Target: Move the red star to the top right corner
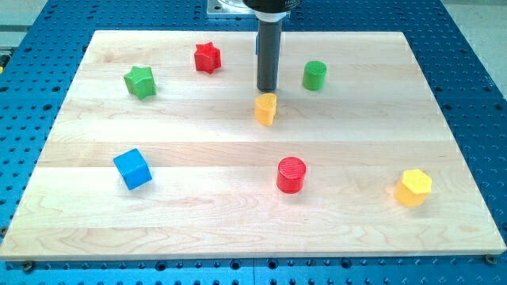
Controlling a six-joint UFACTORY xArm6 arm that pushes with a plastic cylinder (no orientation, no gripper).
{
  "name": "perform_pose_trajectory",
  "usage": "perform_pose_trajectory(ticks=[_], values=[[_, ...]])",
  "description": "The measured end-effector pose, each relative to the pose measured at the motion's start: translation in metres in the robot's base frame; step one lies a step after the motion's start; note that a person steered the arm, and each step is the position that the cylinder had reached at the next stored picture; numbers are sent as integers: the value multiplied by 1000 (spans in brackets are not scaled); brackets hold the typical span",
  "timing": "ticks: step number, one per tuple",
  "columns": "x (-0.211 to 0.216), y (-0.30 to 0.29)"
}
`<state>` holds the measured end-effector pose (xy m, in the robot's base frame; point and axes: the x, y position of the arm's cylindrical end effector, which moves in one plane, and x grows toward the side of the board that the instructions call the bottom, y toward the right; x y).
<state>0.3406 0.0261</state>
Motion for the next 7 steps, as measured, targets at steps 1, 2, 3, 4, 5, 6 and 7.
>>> perform_pose_trajectory(ticks=[1, 2, 3, 4, 5, 6, 7], values=[[7, -79], [7, -129], [-5, -145], [-41, -172], [-68, -136], [-67, -55], [-58, 25]])
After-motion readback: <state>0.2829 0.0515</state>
